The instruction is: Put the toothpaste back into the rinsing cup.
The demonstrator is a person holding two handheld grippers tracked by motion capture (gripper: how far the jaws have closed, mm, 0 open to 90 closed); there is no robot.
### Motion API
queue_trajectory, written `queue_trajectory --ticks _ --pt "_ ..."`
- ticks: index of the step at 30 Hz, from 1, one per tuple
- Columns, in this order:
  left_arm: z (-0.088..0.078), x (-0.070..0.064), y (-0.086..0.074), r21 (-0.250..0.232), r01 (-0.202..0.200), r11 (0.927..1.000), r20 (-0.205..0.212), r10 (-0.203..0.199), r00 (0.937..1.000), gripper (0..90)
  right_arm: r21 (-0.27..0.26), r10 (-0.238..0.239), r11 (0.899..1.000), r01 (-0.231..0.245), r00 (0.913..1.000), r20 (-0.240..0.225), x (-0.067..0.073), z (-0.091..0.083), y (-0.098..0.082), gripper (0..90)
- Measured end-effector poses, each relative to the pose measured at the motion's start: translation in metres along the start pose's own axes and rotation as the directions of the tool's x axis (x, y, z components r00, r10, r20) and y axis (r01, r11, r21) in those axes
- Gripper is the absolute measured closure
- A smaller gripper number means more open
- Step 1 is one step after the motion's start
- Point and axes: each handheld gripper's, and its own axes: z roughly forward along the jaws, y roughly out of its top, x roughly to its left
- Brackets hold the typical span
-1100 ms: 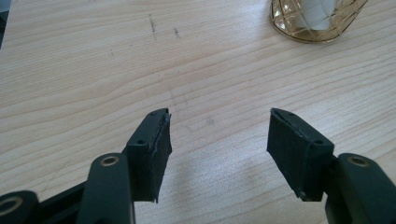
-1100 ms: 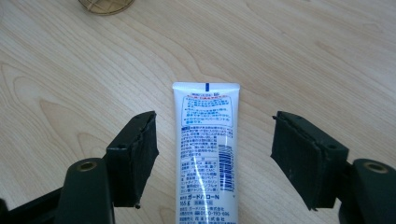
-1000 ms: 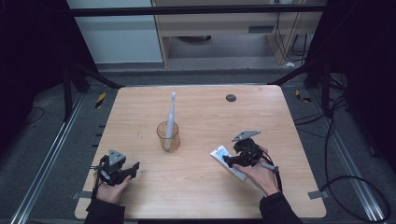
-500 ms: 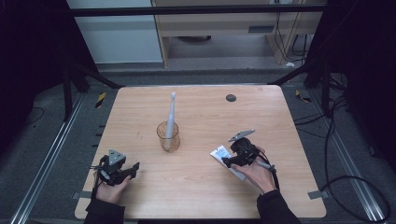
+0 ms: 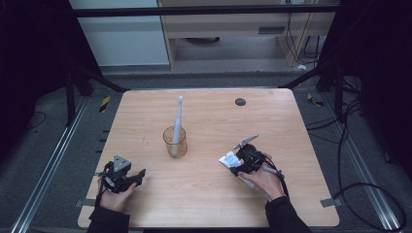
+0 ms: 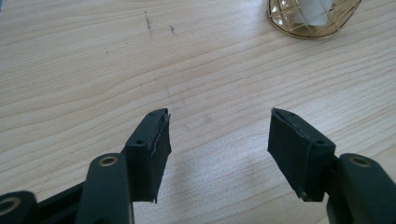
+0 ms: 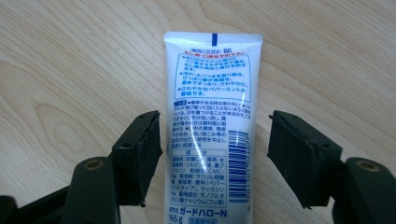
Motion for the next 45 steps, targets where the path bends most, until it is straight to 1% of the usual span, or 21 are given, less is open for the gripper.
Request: queue_trajectory --ticks 5,13,22,26,30,33,37,45 --pt "0.001 0.000 0.000 0.003 0.000 1.0000 0.002 0.000 1.0000 38.0 0.007 0.021 1.000 -0.021 0.9996 -0.018 -0.002 0.001 0.001 34.9" --pt "0.001 -0.001 0.000 0.008 -0.003 1.0000 0.006 0.003 1.0000 37.9 0.034 0.021 0.999 -0.020 0.9993 -0.031 -0.004 0.008 0.002 36.8" --pt "0.002 -0.001 0.000 0.013 -0.004 0.9999 0.009 0.004 1.0000 37.8 0.049 0.027 0.999 -0.024 0.9977 -0.062 -0.006 0.008 0.003 41.0" --pt "0.002 -0.001 0.000 0.014 -0.005 0.9999 0.011 0.005 0.9999 37.8 0.062 0.022 0.998 -0.018 0.9976 -0.065 -0.007 0.008 0.003 41.1" --pt "0.002 -0.001 0.000 0.012 -0.004 0.9999 0.010 0.003 0.9999 37.7 0.100 0.007 0.995 -0.001 0.9983 -0.059 -0.005 0.008 0.008 40.9" --pt "0.002 0.000 0.000 0.012 -0.003 0.9999 0.010 0.003 0.9999 37.7 0.121 0.007 0.993 0.000 0.9982 -0.059 -0.006 0.009 0.011 40.9" --pt "0.002 0.000 0.000 0.014 -0.005 0.9999 0.012 0.005 0.9999 37.7 0.127 0.004 0.992 0.004 0.9979 -0.064 -0.007 0.009 0.011 41.1" --pt "0.003 -0.001 0.000 0.015 -0.007 0.9999 0.012 0.007 0.9999 37.7 0.142 0.015 0.990 -0.004 0.9970 -0.075 -0.007 0.010 0.012 41.5"
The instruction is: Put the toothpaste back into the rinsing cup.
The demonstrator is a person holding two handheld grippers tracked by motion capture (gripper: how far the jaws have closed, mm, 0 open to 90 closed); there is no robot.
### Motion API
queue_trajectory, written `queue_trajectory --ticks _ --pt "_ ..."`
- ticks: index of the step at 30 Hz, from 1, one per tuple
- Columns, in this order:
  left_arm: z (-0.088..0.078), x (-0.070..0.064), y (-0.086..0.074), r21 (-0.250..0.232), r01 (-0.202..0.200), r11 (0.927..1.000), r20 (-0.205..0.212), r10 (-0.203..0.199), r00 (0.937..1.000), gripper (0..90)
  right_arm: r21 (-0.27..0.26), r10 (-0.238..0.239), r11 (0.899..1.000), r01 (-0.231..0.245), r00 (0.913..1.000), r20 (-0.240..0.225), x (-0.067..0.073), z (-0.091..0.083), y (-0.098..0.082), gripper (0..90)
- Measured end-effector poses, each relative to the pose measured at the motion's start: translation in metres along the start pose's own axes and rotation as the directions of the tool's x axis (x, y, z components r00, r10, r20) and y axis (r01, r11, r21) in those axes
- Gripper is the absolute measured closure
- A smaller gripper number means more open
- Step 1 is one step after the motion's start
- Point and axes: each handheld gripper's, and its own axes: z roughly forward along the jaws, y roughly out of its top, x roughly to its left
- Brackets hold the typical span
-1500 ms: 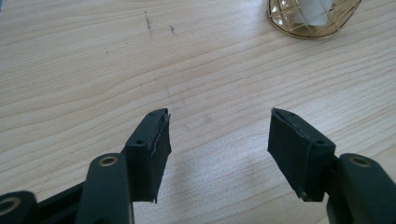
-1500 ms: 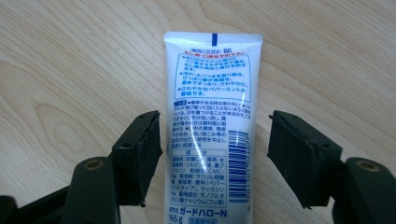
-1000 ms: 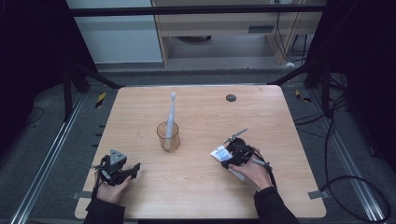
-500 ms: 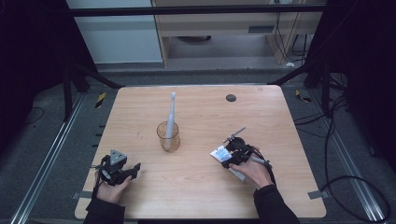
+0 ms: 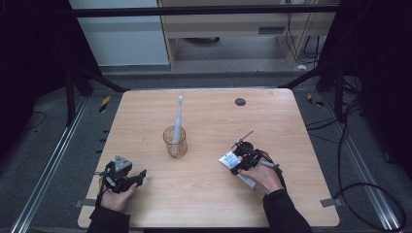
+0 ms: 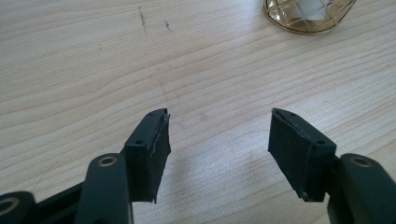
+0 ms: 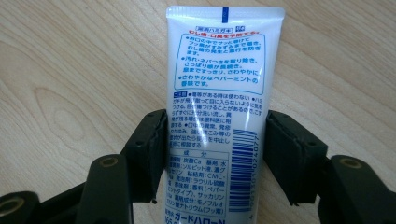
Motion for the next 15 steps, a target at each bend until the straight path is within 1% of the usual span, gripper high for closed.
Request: queue_trajectory --ticks 4,8,11,15 --pt "0.0001 -0.0002 0.0001 0.000 -0.001 1.0000 0.001 0.001 1.0000 37.7 0.024 -0.016 1.000 0.016 0.9998 0.007 0.0019 0.0002 0.0028 42.7" --pt "-0.0001 0.0003 0.0000 0.000 0.001 1.0000 0.000 -0.001 1.0000 37.7 0.045 -0.021 0.999 0.020 0.9997 0.013 0.0030 -0.0001 0.0055 45.1" --pt "-0.0001 0.0000 0.0001 0.000 0.000 1.0000 0.000 0.000 1.0000 37.7 0.055 -0.019 0.998 0.019 0.9997 0.013 0.0040 -0.0013 0.0072 50.4" --pt "-0.0001 0.0000 0.0001 0.000 0.000 1.0000 0.001 0.000 1.0000 37.7 0.059 -0.028 0.998 0.026 0.9994 0.022 0.0055 -0.0054 0.0087 60.2"
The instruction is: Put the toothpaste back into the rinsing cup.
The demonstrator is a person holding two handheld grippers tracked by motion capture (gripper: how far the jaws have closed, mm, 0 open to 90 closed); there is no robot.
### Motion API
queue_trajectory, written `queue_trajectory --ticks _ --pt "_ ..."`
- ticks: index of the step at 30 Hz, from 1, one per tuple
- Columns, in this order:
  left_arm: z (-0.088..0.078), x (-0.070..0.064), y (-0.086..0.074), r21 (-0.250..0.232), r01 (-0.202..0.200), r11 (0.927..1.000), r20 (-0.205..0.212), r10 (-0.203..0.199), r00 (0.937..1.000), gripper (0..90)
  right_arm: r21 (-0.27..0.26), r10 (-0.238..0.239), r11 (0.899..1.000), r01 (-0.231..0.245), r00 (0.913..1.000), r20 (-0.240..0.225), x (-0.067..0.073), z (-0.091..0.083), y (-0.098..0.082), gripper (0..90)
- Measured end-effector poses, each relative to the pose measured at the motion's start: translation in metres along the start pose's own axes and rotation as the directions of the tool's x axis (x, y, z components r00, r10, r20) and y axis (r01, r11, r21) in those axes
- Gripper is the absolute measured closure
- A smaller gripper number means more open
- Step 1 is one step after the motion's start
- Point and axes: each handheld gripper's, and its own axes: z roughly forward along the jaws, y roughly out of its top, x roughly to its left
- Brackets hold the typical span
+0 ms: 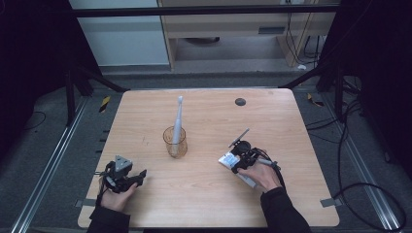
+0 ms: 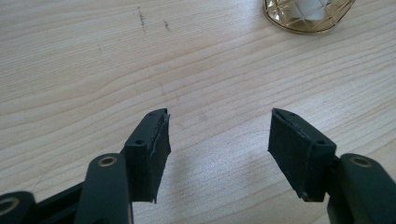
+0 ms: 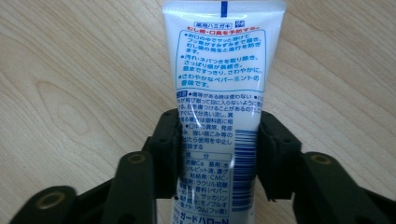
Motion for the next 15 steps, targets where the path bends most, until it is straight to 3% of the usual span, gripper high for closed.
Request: queue_trajectory --ticks 5,10,15 --pt "0.000 0.000 0.000 0.000 0.001 1.0000 0.000 -0.001 1.0000 37.7 -0.011 0.007 1.000 -0.007 1.0000 0.004 0.001 -0.004 -0.001 67.1" --pt "0.000 0.000 0.000 0.000 0.001 1.0000 0.000 -0.001 1.0000 37.7 -0.054 0.002 0.999 -0.002 1.0000 -0.005 0.003 -0.010 -0.004 69.3" --pt "0.000 -0.001 0.000 -0.001 0.001 1.0000 0.000 -0.001 1.0000 37.7 -0.182 0.003 0.983 -0.008 0.9996 -0.028 0.006 -0.031 -0.007 70.0"
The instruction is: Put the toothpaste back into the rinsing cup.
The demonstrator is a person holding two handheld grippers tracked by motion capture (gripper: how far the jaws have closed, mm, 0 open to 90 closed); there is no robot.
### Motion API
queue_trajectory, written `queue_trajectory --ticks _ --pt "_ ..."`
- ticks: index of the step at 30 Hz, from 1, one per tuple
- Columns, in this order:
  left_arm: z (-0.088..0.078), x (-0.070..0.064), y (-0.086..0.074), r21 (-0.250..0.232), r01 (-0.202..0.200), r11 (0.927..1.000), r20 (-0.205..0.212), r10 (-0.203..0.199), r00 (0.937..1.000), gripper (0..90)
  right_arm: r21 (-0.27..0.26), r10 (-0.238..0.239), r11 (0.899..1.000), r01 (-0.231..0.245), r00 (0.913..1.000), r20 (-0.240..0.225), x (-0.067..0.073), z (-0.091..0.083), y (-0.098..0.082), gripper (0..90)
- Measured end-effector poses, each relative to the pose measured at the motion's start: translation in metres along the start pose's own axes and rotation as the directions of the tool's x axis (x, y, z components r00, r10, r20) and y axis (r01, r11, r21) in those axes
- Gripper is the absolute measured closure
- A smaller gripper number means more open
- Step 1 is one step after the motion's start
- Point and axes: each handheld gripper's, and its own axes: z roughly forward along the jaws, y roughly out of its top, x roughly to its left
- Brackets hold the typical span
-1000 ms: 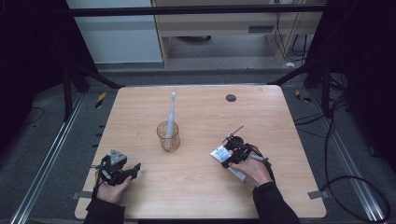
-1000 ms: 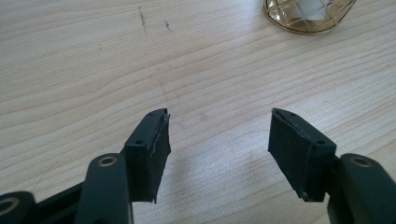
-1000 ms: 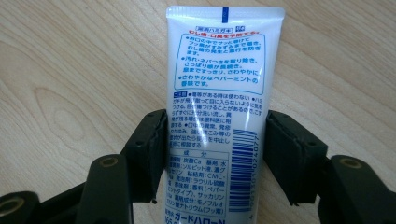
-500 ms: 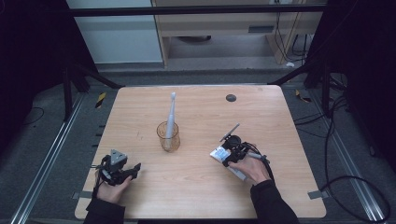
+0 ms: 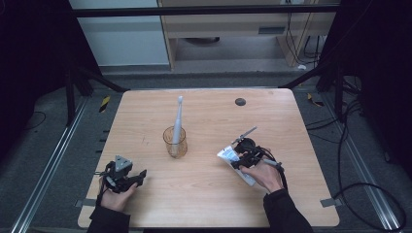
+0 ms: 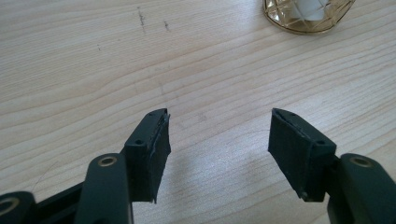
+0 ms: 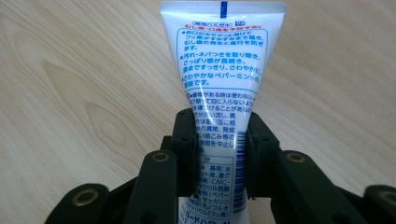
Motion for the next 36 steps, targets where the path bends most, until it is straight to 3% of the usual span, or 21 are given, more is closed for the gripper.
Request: queue_trajectory --ticks 4,7,12,16,19,25,32,36 --pt "0.000 0.000 0.000 0.000 0.002 1.0000 0.001 -0.002 1.0000 37.7 -0.111 -0.010 0.994 0.009 0.9999 -0.008 0.005 -0.015 0.001 70.1" --pt "0.000 0.000 0.000 0.000 0.002 1.0000 0.001 -0.002 1.0000 37.7 -0.207 -0.015 0.978 0.011 0.9997 -0.017 0.008 -0.026 0.003 70.2" --pt "-0.001 0.000 0.000 -0.004 0.004 1.0000 -0.001 -0.004 1.0000 37.7 -0.335 -0.011 0.942 0.004 0.9998 -0.018 0.014 -0.036 0.005 70.1" --pt "-0.001 0.000 0.000 -0.008 0.004 1.0000 -0.003 -0.005 1.0000 37.7 -0.431 0.009 0.902 -0.013 0.9999 -0.011 0.018 -0.041 0.007 70.1" --pt "-0.001 0.001 0.000 -0.009 0.005 0.9999 -0.003 -0.005 1.0000 37.7 -0.503 0.041 0.864 -0.024 0.9989 0.023 0.023 -0.042 0.007 70.1" --pt "-0.001 0.001 0.000 -0.010 0.006 0.9999 -0.004 -0.006 1.0000 37.7 -0.599 0.108 0.799 -0.047 0.9920 0.065 0.034 -0.041 0.009 70.1" --pt "-0.002 0.002 0.000 -0.012 0.010 0.9999 -0.005 -0.010 0.9999 37.7 -0.714 0.161 0.696 -0.071 0.9853 0.059 0.053 -0.039 0.019 70.0" --pt "-0.003 0.002 0.000 -0.016 0.010 0.9998 -0.006 -0.010 0.9999 37.8 -0.758 0.173 0.650 -0.063 0.9827 0.067 0.063 -0.035 0.025 70.0"
